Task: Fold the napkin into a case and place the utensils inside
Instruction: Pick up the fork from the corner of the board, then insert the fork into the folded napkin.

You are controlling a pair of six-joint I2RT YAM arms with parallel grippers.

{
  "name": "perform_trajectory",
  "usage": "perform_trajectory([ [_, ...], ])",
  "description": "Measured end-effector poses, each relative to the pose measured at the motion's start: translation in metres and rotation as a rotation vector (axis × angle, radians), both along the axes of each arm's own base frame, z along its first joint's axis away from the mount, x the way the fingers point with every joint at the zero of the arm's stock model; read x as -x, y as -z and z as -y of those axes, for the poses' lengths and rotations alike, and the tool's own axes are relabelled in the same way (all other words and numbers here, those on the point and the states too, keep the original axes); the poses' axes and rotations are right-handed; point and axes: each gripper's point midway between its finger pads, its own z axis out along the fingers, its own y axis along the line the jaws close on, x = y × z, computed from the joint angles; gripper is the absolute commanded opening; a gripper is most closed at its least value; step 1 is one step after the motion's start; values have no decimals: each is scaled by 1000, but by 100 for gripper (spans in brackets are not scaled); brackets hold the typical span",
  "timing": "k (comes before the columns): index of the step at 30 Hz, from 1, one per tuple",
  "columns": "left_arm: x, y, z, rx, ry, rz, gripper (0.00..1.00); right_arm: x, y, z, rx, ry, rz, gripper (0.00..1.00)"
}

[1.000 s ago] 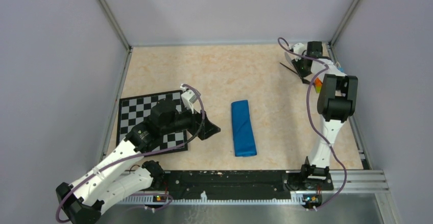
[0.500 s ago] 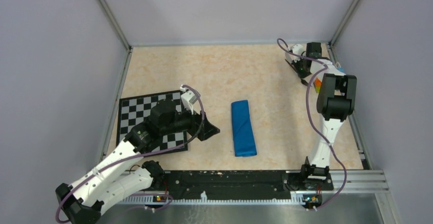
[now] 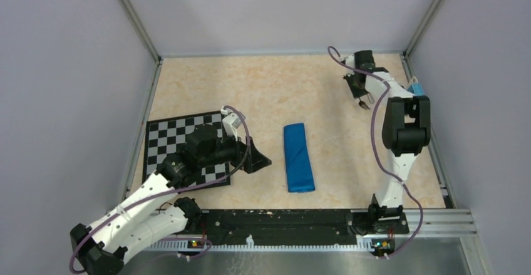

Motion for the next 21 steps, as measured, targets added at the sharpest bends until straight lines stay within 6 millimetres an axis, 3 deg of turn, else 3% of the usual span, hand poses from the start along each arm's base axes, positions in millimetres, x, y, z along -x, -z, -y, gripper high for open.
perform_trajectory([
  [5, 9, 33, 17, 27, 33, -211, 86, 72, -57, -95, -83, 31, 29, 0],
  [8, 21, 58, 27, 39, 80, -366, 79, 137, -81, -144, -229, 31, 14, 0],
  [11, 30, 71, 38, 76, 120, -469, 63, 202, -76, -167, -343, 49, -88, 0],
  [15, 40, 80, 51, 117, 150, -523, 42, 283, -46, -189, -408, 68, -310, 0],
  [17, 43, 80, 61, 130, 159, -530, 33, 312, -39, -204, -428, 33, -369, 0],
  [21, 45, 83, 80, 150, 153, -510, 23, 356, -32, -213, -464, 36, -441, 0],
])
